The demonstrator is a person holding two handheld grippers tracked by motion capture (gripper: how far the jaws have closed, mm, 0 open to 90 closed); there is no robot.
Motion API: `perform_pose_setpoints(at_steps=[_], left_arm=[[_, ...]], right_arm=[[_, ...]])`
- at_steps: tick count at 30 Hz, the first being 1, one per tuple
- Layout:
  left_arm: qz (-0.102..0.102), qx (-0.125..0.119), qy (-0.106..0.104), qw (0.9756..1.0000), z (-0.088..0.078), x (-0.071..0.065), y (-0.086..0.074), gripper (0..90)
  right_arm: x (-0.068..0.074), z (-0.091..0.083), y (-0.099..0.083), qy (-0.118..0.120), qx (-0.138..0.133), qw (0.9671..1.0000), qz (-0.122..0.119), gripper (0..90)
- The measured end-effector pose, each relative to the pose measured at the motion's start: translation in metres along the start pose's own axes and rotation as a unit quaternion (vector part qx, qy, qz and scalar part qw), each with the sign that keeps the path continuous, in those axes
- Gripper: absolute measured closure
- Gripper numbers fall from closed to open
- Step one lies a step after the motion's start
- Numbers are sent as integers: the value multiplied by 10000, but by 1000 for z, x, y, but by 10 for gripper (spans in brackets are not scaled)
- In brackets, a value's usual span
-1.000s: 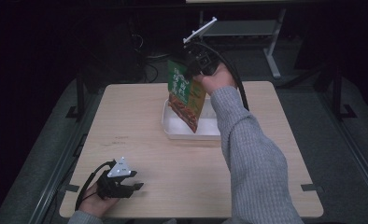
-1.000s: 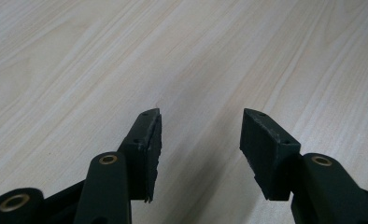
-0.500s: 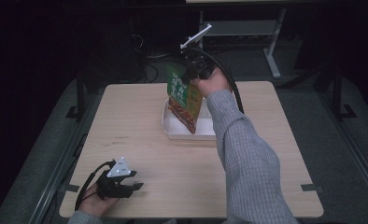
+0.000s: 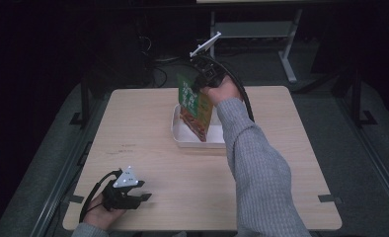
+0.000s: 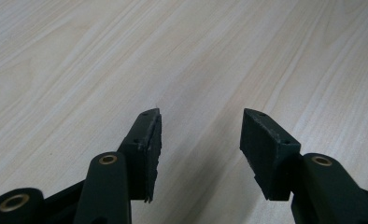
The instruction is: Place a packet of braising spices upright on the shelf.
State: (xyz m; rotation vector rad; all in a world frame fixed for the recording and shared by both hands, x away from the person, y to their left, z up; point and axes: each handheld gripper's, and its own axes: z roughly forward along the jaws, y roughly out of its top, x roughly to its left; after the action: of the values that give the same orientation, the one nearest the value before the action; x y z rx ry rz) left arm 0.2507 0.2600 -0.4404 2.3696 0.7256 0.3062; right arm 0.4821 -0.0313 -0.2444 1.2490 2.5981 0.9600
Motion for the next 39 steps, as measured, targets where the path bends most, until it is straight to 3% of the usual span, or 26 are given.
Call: perform_pose_setpoints(at_steps=[10,14,25,39], left_arm=[[10,-3,4,10000,-1,0,0,478],[8,3,4,10000,0,0,0,478],[-9,-10,26,10000,-1,0,0,464],[4,-4,37,10000,0,0,0,458]], right_arm=[[3,10,1,-43,72,10000,-25,899],[0,14,-2,38,-37,10000,49,894],[4,22,-2,-113,-78,9999,-29,873],[-5,22,-11,-117,-143,9998,73,782]])
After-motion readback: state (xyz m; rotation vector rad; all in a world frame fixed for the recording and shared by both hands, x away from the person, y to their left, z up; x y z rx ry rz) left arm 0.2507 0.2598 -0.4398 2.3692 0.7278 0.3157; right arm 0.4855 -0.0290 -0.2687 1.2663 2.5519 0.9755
